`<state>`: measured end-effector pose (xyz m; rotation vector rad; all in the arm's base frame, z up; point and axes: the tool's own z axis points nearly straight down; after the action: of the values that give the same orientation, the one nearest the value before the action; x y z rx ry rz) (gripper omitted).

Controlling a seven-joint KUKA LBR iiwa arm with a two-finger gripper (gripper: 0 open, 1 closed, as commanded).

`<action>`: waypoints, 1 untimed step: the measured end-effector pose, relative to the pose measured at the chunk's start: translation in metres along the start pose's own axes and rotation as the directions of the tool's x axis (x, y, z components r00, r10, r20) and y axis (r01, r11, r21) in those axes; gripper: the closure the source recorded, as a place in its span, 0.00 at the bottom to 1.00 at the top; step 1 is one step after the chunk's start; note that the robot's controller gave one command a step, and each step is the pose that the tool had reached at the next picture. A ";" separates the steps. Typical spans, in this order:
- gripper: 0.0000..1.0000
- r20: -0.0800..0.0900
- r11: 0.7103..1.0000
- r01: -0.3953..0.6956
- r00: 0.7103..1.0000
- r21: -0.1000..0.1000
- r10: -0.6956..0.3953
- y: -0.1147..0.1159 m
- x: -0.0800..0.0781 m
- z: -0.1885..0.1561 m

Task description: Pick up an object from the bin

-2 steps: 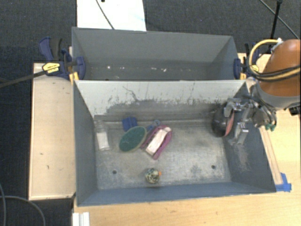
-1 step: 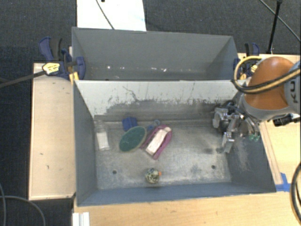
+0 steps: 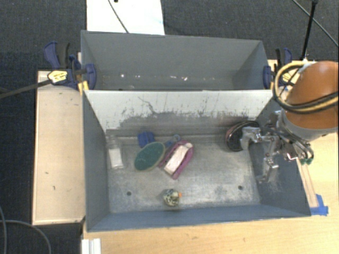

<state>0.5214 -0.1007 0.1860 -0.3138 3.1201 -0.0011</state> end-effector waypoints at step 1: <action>0.00 0.001 0.998 -0.067 0.998 0.001 0.067 -0.057 -0.058 0.080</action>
Offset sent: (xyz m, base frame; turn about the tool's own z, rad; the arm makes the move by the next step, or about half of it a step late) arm 0.0653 -0.0426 -0.0770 0.0601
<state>0.5896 -0.1453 0.1061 -0.2096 3.1281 -0.0026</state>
